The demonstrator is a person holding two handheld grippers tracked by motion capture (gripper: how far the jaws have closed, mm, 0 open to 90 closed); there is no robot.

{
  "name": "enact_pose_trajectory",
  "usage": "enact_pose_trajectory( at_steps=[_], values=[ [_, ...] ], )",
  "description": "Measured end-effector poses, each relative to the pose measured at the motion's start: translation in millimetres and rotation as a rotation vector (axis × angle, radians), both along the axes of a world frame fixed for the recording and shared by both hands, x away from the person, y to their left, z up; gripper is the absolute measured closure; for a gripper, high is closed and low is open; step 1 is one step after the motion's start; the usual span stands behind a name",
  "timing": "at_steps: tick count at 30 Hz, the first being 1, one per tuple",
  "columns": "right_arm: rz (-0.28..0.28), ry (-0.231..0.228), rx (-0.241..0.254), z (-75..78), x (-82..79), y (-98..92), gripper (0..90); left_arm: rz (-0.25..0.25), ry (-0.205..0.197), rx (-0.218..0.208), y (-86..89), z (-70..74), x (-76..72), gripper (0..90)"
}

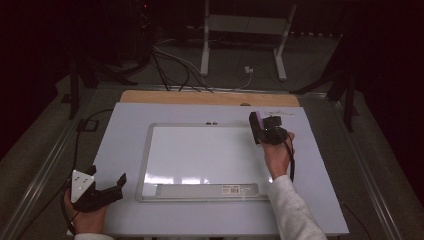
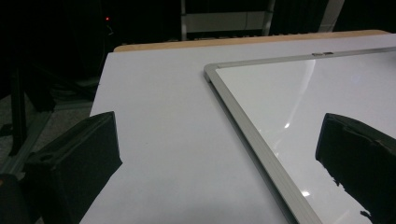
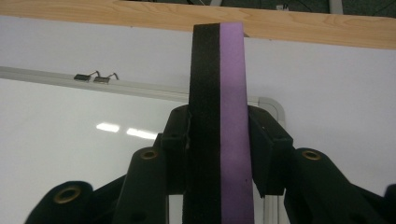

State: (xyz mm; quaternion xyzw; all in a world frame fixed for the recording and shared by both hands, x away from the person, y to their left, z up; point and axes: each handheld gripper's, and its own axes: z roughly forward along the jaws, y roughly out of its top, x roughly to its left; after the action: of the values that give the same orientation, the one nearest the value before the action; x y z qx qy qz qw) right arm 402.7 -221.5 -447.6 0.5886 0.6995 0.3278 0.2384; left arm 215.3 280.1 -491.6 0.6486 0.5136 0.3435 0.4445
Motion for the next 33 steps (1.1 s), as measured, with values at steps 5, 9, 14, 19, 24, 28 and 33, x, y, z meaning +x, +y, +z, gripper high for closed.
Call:
enact_pose_trajectory(
  at_steps=[5, 9, 14, 19, 24, 28, 33],
  values=[
    [-0.008, 0.004, 0.005, -2.2, 0.6, -2.1, 63.1, 0.0, 0.001, 0.0, -0.1, 0.0, -0.2, 0.6],
    [-0.014, 0.007, 0.008, -3.2, 0.1, -2.5, 63.1, 0.001, 0.0, -0.001, 0.2, 0.0, -0.7, 0.6],
    [-0.02, 0.011, 0.009, -4.9, 1.1, -3.6, 63.1, 0.001, 0.002, -0.001, 0.3, -0.3, -0.5, 0.6],
    [-0.026, 0.017, 0.013, -6.4, 1.5, -3.6, 63.1, 0.001, 0.001, -0.001, -0.1, -0.2, -0.6, 0.6],
    [-0.029, 0.02, 0.013, -7.5, 2.1, -4.1, 63.0, 0.001, 0.001, -0.001, -0.2, -0.3, -0.5, 0.6],
    [-0.035, 0.025, 0.014, -9.5, 2.7, -4.8, 63.0, 0.001, 0.001, -0.001, -0.1, -0.3, -0.5, 0.6],
    [-0.043, 0.034, 0.021, -12.2, 3.7, -5.1, 63.1, 0.001, 0.001, -0.001, -0.2, -0.3, -0.5, 0.6]
  ],
)
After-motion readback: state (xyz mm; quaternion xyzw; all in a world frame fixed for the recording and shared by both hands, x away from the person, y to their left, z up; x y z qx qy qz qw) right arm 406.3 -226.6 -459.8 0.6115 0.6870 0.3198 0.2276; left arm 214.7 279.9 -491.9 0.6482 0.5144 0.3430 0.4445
